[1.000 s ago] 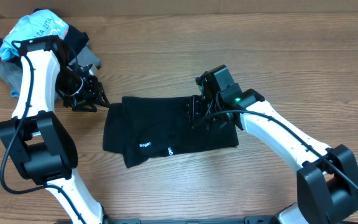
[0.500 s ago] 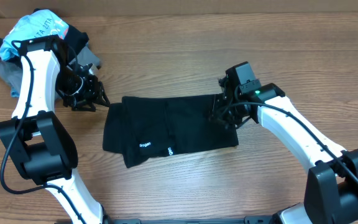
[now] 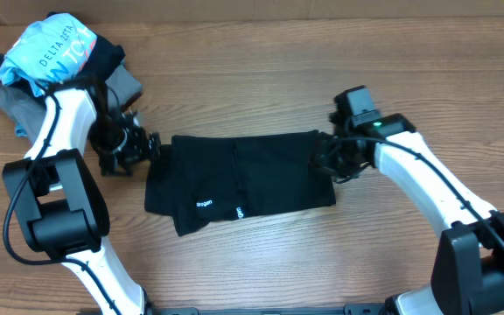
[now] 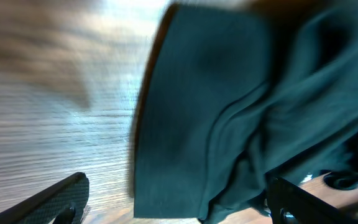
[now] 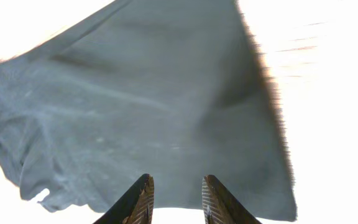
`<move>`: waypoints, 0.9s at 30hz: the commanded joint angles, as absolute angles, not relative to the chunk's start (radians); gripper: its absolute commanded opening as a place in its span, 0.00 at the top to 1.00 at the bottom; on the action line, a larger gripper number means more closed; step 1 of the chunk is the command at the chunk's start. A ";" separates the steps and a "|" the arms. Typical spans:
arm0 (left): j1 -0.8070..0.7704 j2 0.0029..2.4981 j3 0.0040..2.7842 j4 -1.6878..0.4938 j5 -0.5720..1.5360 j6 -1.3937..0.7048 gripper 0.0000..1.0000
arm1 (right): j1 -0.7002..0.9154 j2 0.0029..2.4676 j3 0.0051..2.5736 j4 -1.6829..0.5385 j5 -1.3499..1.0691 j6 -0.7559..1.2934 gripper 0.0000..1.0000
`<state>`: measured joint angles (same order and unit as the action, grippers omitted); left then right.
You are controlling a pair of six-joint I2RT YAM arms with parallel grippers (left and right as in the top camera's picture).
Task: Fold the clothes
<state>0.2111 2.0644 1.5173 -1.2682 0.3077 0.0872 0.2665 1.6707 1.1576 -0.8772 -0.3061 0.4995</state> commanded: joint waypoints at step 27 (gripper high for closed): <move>0.125 2.066 1.150 -0.960 0.375 0.227 0.93 | 0.159 1.638 1.179 -0.904 -0.326 0.391 0.72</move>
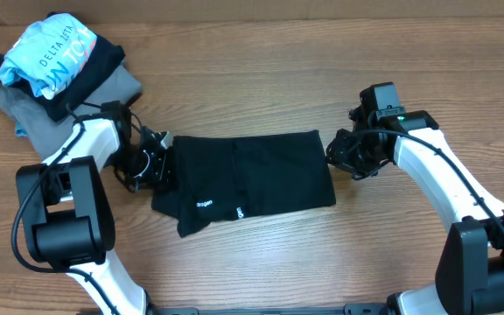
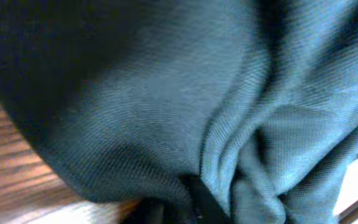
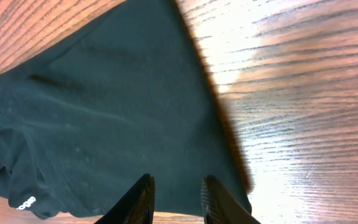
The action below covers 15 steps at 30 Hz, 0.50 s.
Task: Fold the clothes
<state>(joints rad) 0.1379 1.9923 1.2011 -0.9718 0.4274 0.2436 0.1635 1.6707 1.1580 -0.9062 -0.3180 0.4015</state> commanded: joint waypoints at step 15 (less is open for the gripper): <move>0.279 2.064 1.538 -1.427 0.244 0.083 0.96 | 0.115 1.638 1.179 -0.945 -0.323 0.388 0.72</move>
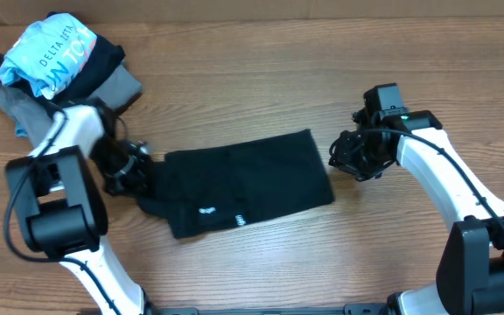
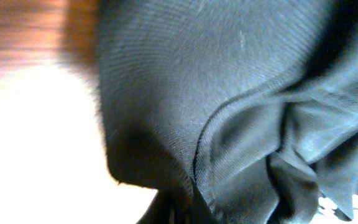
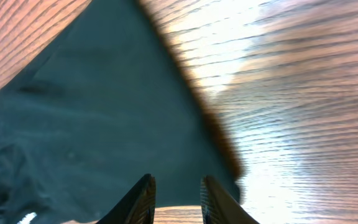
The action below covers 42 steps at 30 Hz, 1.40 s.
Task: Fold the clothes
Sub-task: 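Lift the strip's left end with the left gripper and fold it rightward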
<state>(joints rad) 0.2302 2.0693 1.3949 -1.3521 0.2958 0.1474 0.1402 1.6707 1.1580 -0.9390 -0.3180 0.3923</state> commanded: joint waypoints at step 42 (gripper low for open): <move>-0.703 2.053 1.814 -1.296 0.157 -0.311 0.48 | 0.056 1.638 1.179 -0.957 -0.315 0.389 0.51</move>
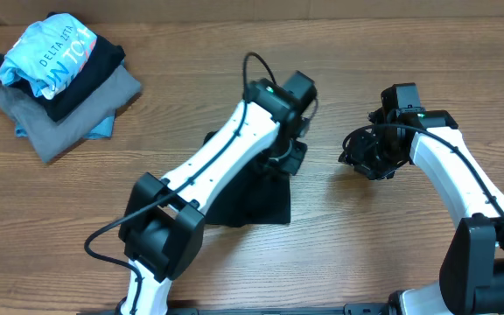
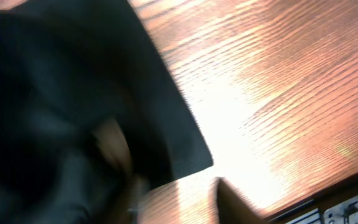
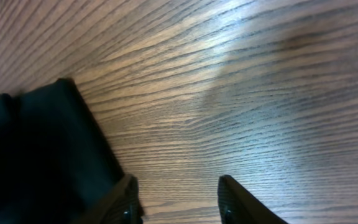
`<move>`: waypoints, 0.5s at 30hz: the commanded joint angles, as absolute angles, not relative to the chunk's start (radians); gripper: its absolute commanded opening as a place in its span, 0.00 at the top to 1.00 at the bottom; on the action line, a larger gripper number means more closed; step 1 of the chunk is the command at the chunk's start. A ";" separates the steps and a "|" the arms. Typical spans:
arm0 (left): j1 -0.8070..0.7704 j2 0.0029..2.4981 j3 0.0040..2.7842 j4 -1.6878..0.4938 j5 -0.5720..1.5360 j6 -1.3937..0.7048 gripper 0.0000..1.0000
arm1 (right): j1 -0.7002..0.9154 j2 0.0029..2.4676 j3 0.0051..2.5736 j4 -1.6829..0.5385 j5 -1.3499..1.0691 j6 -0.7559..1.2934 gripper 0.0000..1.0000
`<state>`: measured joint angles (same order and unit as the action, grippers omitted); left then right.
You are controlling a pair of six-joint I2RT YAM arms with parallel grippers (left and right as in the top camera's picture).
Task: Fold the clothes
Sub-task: 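Lift the strip's left end with the left gripper and fold it rightward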
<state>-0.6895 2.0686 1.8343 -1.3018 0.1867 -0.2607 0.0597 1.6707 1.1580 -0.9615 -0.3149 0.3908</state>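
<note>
The black garment (image 1: 248, 199) lies doubled over at the table's middle, partly under my left arm; it also fills the left of the blurred left wrist view (image 2: 55, 93). My left gripper (image 1: 289, 156) sits at the garment's right end. Its fingers stand apart there (image 2: 179, 196), one at the cloth's edge and bare wood in the gap. My right gripper (image 1: 353, 159) hovers just right of the garment, open (image 3: 182, 199), with only wood between its fingers. A corner of the black cloth (image 3: 36, 149) shows beside its left finger.
A stack of folded clothes (image 1: 59, 66), grey at the bottom with a light blue printed shirt on top, sits at the far left corner. The wooden table (image 1: 409, 70) stretches to the right and front.
My left gripper was shut on the garment's left end at the left. It now stands open at the right end, with the garment doubled over. My right gripper's fingers are wider apart.
The black garment lay spread flat, my left gripper open at its left end and my right at its right edge. Then the left gripper was closed on the left end and the right was off the cloth. Now that end lies over the right half.
</note>
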 commanded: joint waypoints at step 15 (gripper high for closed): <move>-0.578 2.053 2.045 -1.571 -0.111 -0.262 0.35 | 0.158 1.638 1.177 -0.955 -0.518 0.156 0.47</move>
<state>-0.6292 2.0689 1.9888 -1.5600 0.0216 -0.2852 0.1059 1.6707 1.1580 -0.9607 -0.4404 0.2306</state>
